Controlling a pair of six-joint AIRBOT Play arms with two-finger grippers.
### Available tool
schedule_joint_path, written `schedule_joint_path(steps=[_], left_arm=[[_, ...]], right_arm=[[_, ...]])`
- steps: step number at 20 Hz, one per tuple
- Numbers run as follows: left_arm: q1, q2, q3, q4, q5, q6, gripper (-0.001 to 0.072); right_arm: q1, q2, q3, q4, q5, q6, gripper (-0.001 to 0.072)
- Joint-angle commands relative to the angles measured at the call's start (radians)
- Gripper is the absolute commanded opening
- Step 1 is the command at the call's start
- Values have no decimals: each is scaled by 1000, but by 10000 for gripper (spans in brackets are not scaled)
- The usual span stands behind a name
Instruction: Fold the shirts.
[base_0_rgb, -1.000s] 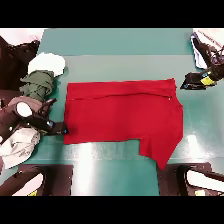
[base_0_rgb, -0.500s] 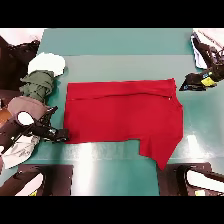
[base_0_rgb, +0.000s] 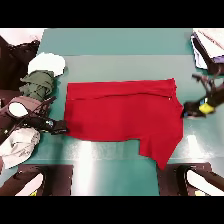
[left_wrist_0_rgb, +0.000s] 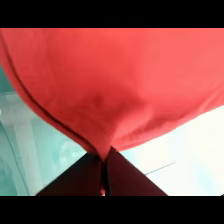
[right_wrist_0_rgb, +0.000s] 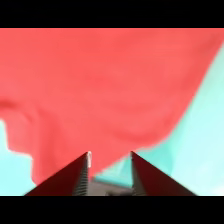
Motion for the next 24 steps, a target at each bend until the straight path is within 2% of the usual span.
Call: schedule_joint_path(steps=[1, 5, 9, 19, 22, 23, 24], left_arm=[[0, 1, 36, -2, -3, 16, 24], [0, 1, 37, -15, -2, 22, 24], [0, 1, 37, -20, -4, 23, 24], [0, 1, 37, -20, -3, 30, 24], [0, 1, 37, -20, -3, 30, 24], [0, 1, 37, -20, -5, 30, 24], [0, 1, 37, -20, -7, 30, 24]], right_arm=[[-57, 141, -296, -26, -20, 12, 419], [-163, 243, -499, 78, -87, 11, 408], [-171, 257, -587, 80, -148, 11, 407], [-171, 256, -595, 103, -300, 11, 379], [-160, 201, -595, 131, -313, 11, 378], [-141, 170, -595, 130, -310, 10, 299], [-117, 148, -595, 129, -310, 10, 299]])
